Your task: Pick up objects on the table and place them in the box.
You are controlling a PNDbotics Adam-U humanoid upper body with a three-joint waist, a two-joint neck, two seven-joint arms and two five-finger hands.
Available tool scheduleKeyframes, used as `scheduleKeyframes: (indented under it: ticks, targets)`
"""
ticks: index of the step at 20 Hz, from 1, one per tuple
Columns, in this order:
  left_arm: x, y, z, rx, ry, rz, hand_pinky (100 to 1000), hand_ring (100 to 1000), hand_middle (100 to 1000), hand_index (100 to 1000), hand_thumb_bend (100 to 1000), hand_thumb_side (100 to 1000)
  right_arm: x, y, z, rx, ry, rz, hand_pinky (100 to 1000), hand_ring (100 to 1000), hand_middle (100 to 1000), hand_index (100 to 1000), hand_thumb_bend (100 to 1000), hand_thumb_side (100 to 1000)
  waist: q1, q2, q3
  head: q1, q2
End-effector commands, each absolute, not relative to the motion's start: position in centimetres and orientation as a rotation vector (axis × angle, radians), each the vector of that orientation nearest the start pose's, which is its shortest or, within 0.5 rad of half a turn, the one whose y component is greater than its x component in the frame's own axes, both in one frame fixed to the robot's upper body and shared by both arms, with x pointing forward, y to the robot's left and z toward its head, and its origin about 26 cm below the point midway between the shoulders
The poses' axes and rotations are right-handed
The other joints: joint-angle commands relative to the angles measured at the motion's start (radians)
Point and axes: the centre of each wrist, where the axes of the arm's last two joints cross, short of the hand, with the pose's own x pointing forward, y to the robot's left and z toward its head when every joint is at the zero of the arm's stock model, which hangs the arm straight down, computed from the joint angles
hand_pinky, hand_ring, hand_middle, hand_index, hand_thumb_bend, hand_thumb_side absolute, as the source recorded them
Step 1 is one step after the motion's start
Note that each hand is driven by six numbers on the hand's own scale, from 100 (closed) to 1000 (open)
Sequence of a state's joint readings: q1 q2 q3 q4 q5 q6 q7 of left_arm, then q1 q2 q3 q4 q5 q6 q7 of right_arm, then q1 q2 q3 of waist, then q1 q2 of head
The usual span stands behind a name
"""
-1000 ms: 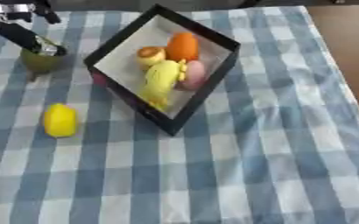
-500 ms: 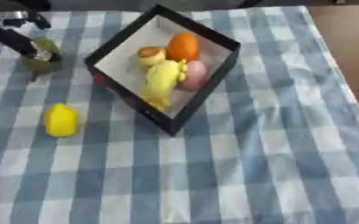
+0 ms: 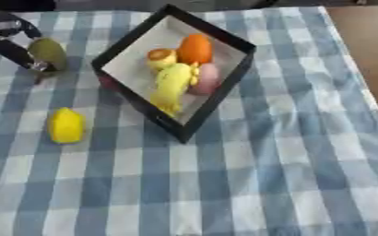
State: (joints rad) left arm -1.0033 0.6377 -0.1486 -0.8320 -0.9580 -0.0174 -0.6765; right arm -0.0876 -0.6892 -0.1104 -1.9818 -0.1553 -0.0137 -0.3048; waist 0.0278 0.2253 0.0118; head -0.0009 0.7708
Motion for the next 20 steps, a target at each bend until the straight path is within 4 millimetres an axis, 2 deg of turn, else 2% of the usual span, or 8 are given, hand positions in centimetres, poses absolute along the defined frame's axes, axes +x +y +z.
scheduleKeyframes:
  ticks: [1,6,8,11,15,16,17,20]
  targets:
    - [47.1,37.2,25.4,0.965,-0.89,-1.382,914,1000,849,911,504,499,27.0,-35.3,20.7,-0.592,-2.161,0.224,840,754,667,806,100,655,0.013,0.003,-0.003,0.006,-0.008]
    - [47.2,37.1,25.1,0.953,-0.882,-1.382,881,914,809,881,277,421,27.0,-35.2,20.5,-0.599,-2.151,0.216,839,753,666,805,100,663,0.014,0.007,-0.007,0.01,-0.008]
    - [47.2,37.0,25.2,0.94,-0.906,-1.372,821,840,754,813,181,181,27.0,-35.2,20.4,-0.603,-2.145,0.21,838,753,663,804,100,666,0.015,0.007,-0.006,0.011,-0.008]
    - [47.2,36.6,25.3,0.963,-0.942,-1.352,767,766,683,750,100,100,26.9,-35.2,20.3,-0.602,-2.137,0.204,838,750,660,803,100,670,0.014,0.005,-0.006,0.011,-0.007]
    - [46.8,36.1,26.5,1.045,-1.048,-1.292,707,682,607,680,100,100,26.9,-35.2,20.2,-0.597,-2.136,0.201,842,750,660,805,100,681,0.014,-0.001,-0.004,0.005,-0.002]
    - [46.7,35.9,26.8,1.085,-1.072,-1.276,696,659,592,664,100,202,26.9,-35.2,20.2,-0.594,-2.137,0.202,843,749,660,805,100,692,0.014,-0.002,-0.004,0.004,-0.001]
    - [46.5,35.6,27.3,1.136,-1.098,-1.26,690,640,578,647,130,100,26.9,-35.2,20.2,-0.589,-2.137,0.202,843,749,659,805,100,695,0.015,-0.004,-0.004,0.004,-0.001]
    - [46.2,35.1,27.8,1.202,-1.149,-1.228,684,594,549,618,139,100,26.9,-35.3,20.2,-0.578,-2.135,0.198,844,748,658,805,100,708,0.015,-0.009,-0.004,0.003,-0.001]
